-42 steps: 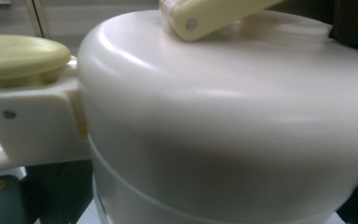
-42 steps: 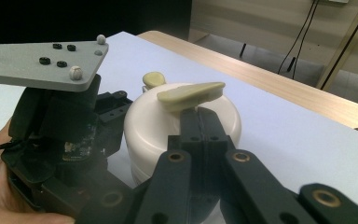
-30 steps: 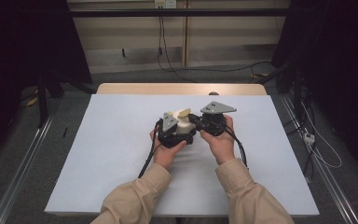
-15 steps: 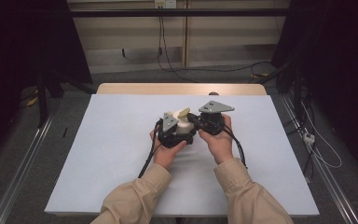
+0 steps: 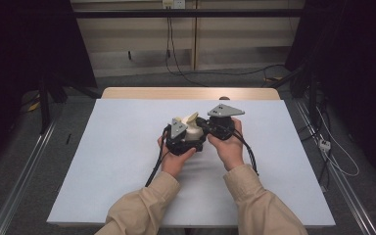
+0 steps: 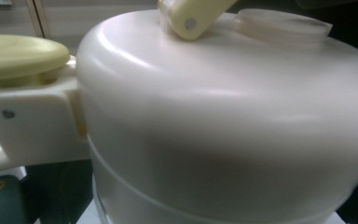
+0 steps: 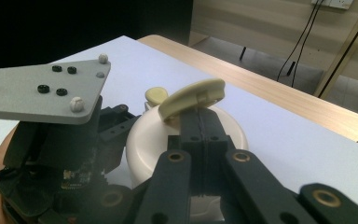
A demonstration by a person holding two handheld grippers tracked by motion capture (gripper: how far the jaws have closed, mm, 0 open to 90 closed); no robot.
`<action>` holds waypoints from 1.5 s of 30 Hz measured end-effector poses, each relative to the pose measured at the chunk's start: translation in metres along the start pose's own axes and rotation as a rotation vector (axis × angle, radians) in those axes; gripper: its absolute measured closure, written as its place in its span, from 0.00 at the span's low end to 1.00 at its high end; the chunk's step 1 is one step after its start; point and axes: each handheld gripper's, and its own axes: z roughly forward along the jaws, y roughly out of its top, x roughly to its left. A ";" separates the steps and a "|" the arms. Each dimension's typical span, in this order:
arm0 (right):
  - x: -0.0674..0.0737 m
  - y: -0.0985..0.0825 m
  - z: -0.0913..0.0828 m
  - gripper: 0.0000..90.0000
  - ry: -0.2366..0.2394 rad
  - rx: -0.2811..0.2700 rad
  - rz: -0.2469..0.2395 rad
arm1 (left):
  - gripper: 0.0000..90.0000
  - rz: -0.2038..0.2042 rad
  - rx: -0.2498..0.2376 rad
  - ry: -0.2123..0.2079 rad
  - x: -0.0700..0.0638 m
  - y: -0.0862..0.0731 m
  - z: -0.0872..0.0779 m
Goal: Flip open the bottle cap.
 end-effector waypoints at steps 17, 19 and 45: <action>0.002 0.005 0.008 1.00 0.013 0.003 0.005 | 0.05 0.003 0.003 0.001 0.000 0.000 0.000; 0.002 0.006 0.008 1.00 0.013 0.000 0.006 | 0.05 0.003 0.001 0.002 0.000 0.000 0.000; 0.002 0.011 0.010 1.00 0.014 -0.001 0.004 | 0.05 0.004 0.002 0.000 0.000 0.000 0.000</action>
